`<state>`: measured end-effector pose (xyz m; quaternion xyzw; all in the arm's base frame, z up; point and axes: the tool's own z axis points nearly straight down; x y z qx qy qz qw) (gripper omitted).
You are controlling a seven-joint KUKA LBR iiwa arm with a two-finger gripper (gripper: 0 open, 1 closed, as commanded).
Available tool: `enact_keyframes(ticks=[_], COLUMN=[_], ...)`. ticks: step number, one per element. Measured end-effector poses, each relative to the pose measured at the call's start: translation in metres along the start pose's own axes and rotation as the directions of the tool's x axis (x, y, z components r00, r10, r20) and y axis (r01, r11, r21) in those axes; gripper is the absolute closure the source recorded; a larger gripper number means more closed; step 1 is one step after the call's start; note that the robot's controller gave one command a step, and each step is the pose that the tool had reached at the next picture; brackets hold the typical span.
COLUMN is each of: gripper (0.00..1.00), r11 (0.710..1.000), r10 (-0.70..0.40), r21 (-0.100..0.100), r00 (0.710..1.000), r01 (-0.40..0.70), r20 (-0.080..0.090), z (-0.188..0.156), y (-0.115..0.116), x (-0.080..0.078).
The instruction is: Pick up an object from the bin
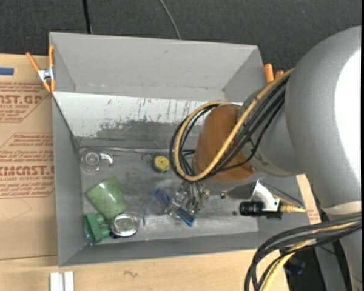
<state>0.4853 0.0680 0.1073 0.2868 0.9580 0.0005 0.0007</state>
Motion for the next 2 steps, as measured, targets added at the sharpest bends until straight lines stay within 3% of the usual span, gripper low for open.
enact_keyframes(ticks=[1,2], gripper=[1.0,1.0], r11=[1.0,1.0], r10=[-0.001,-0.002], r21=[0.001,-0.003], r00=[1.0,1.0], r01=[0.001,0.002], r20=[-0.001,0.004], z=[-0.015,-0.089], y=[0.0,0.002], x=[0.0,-0.001])
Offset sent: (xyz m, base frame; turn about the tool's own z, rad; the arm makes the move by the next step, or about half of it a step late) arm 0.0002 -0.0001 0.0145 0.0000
